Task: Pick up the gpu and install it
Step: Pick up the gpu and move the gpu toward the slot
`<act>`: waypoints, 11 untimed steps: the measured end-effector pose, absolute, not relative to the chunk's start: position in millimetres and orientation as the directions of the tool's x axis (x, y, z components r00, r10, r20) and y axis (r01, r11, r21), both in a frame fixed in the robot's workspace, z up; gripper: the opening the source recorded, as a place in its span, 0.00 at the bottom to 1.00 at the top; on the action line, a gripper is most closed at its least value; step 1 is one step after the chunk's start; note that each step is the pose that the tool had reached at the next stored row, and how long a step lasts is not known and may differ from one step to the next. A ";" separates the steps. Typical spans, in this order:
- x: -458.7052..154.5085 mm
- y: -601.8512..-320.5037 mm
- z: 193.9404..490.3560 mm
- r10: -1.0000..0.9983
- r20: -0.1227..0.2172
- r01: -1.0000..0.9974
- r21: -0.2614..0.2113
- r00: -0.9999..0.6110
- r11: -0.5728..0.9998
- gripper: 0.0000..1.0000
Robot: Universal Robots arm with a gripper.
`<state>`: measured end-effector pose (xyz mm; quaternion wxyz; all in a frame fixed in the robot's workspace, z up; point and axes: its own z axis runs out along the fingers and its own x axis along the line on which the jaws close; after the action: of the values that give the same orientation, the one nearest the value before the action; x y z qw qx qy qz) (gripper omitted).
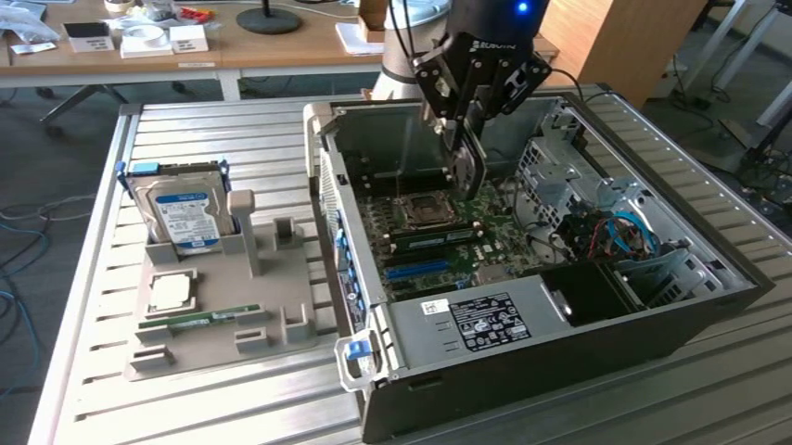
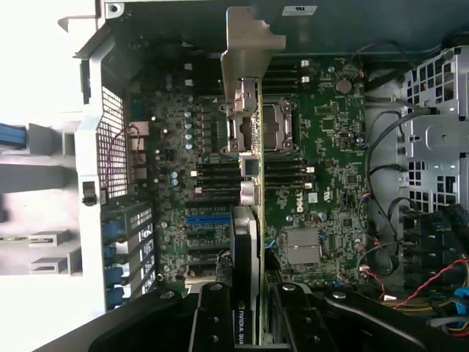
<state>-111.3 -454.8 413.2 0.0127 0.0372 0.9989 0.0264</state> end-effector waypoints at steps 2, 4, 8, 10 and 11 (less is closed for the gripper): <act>-110.9 -454.7 413.2 0.075 -0.023 0.074 0.054 -0.997 0.996 0.27; -109.6 -454.7 413.2 0.075 -0.023 0.074 0.054 -0.997 0.996 0.27; -108.1 -454.7 413.2 0.075 -0.023 0.073 0.054 -0.997 0.996 0.27; -106.9 -454.7 413.1 0.074 -0.023 0.073 0.054 -0.997 0.996 0.27; -106.5 -454.7 413.2 0.074 -0.023 0.073 0.054 -0.997 0.996 0.27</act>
<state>-106.5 -454.7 413.2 0.0127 0.0369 0.9989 0.0264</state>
